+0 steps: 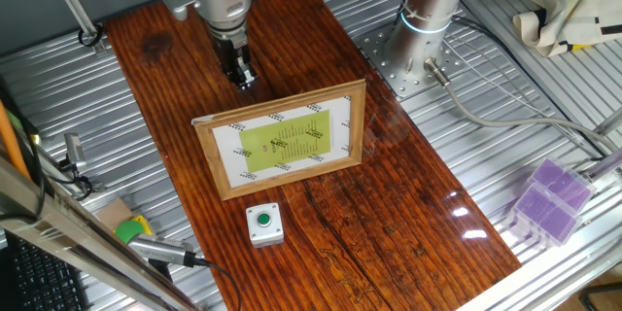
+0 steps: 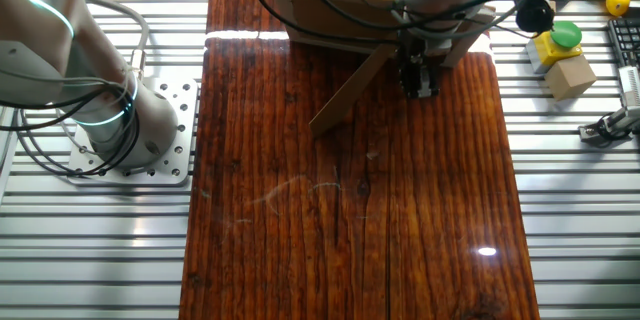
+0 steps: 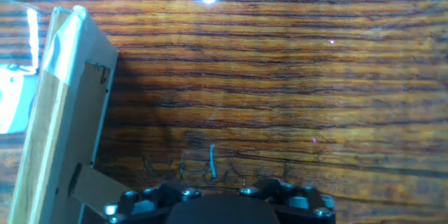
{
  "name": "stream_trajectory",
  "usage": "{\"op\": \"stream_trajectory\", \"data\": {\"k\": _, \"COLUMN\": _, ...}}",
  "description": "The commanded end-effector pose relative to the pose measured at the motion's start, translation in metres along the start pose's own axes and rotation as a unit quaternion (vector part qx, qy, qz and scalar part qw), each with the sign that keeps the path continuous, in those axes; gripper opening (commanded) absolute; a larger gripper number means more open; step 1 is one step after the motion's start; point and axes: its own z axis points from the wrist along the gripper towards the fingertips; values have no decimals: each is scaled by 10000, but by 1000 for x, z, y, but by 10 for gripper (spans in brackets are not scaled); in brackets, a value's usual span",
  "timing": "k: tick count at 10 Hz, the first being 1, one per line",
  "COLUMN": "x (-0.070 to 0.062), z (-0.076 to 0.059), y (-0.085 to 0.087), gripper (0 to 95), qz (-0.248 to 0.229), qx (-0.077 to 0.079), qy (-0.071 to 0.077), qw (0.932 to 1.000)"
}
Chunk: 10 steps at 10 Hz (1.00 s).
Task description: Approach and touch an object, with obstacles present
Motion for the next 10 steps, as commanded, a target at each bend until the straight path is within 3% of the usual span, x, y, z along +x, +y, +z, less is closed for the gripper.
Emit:
{"op": "stream_trajectory", "data": {"k": 1, "x": 2, "z": 1, "y": 0, "gripper": 0, "qz": -201, "qx": -49, "qy": -32, "qw": 9998}}
{"op": "stream_trajectory", "data": {"k": 2, "x": 3, "z": -5, "y": 3, "gripper": 0, "qz": -121, "qx": -76, "qy": 35, "qw": 9999}}
{"op": "stream_trajectory", "data": {"k": 3, "x": 2, "z": -26, "y": 12, "gripper": 0, "qz": -77, "qx": 28, "qy": 246, "qw": 9997}}
{"op": "stream_trajectory", "data": {"k": 4, "x": -2, "z": -45, "y": 22, "gripper": 0, "qz": -9, "qx": 26, "qy": 343, "qw": 9994}}
{"op": "stream_trajectory", "data": {"k": 8, "x": -22, "z": -77, "y": 67, "gripper": 0, "qz": 259, "qx": 84, "qy": 511, "qw": 9983}}
{"op": "stream_trajectory", "data": {"k": 10, "x": -25, "z": -86, "y": 77, "gripper": 0, "qz": 205, "qx": 110, "qy": 603, "qw": 9979}}
